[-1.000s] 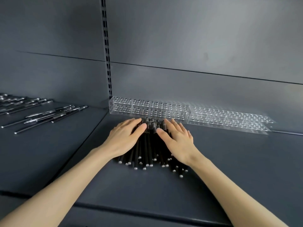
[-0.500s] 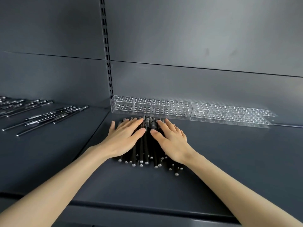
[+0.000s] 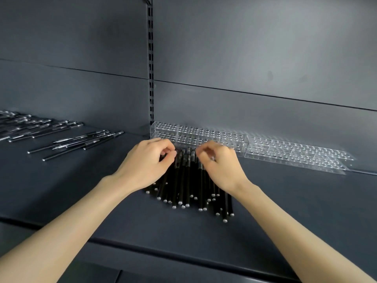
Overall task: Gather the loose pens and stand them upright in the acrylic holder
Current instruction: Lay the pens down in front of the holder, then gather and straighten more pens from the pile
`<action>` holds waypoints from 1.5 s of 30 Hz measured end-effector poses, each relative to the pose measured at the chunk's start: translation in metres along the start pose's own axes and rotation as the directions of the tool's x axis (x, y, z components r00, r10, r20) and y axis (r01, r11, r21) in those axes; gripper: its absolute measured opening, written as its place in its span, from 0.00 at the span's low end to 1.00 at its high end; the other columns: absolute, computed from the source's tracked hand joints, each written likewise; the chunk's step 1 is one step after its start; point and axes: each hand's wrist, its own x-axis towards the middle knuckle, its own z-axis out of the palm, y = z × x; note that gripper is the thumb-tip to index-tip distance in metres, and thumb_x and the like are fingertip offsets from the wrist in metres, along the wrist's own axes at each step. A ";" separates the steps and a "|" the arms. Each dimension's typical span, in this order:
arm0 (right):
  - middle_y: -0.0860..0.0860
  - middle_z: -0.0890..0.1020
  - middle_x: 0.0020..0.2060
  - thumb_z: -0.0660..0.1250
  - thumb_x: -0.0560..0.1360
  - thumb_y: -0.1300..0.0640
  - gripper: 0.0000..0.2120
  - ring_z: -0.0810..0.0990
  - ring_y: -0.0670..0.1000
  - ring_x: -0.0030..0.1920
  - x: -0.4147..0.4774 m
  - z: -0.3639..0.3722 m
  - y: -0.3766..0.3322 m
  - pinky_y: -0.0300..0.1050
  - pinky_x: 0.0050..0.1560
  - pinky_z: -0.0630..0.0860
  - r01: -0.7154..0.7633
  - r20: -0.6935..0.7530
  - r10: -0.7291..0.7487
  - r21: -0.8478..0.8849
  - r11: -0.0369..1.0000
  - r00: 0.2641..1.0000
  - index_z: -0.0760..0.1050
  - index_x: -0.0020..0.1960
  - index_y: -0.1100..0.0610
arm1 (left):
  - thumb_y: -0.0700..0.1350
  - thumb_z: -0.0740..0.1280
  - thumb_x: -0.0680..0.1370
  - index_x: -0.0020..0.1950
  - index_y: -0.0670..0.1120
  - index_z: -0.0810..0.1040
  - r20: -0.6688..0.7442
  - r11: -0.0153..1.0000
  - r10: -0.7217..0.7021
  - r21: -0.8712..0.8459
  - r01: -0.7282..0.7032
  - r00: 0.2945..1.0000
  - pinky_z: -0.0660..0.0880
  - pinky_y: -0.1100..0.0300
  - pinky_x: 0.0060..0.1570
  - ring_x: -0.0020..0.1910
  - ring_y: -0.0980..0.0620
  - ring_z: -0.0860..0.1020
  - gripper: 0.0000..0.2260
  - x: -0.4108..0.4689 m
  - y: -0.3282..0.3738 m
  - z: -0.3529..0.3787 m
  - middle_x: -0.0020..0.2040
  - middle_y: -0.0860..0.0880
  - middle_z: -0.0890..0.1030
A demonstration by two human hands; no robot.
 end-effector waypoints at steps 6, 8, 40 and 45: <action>0.48 0.81 0.33 0.60 0.77 0.55 0.09 0.79 0.52 0.41 0.016 0.025 -0.051 0.49 0.52 0.76 0.112 -0.020 -0.113 -0.008 0.994 0.993 0.79 0.46 0.54 | 0.47 0.64 0.78 0.43 0.52 0.79 -0.078 0.998 -0.070 -0.008 0.070 0.994 0.66 0.73 0.34 0.37 0.63 0.76 0.06 -0.015 -0.030 -0.056 0.37 0.59 0.79; 0.49 0.82 0.34 0.61 0.77 0.55 0.09 0.79 0.53 0.41 0.020 0.041 -0.069 0.50 0.51 0.76 0.146 -0.015 -0.146 -0.012 0.989 0.989 0.79 0.47 0.55 | 0.47 0.64 0.78 0.43 0.51 0.79 -0.093 0.995 -0.103 -0.026 0.101 0.990 0.66 0.73 0.33 0.35 0.64 0.74 0.06 -0.024 -0.047 -0.073 0.37 0.59 0.79; 0.49 0.78 0.36 0.66 0.76 0.55 0.08 0.75 0.48 0.37 0.119 0.297 -0.195 0.40 0.42 0.73 -0.068 -0.074 0.057 -0.170 0.983 0.996 0.77 0.42 0.59 | 0.47 0.67 0.77 0.43 0.44 0.80 0.274 0.995 -0.075 0.089 0.052 0.959 0.75 0.57 0.42 0.40 0.51 0.78 0.08 -0.012 -0.343 -0.160 0.37 0.50 0.80; 0.53 0.80 0.32 0.67 0.76 0.51 0.11 0.75 0.46 0.29 0.140 0.288 -0.196 0.36 0.31 0.72 -0.315 0.090 0.304 0.355 0.880 0.949 0.75 0.41 0.58 | 0.46 0.70 0.75 0.41 0.47 0.81 0.194 0.960 -0.024 -0.269 0.076 0.981 0.70 0.72 0.35 0.33 0.62 0.76 0.04 0.004 -0.332 -0.163 0.34 0.56 0.80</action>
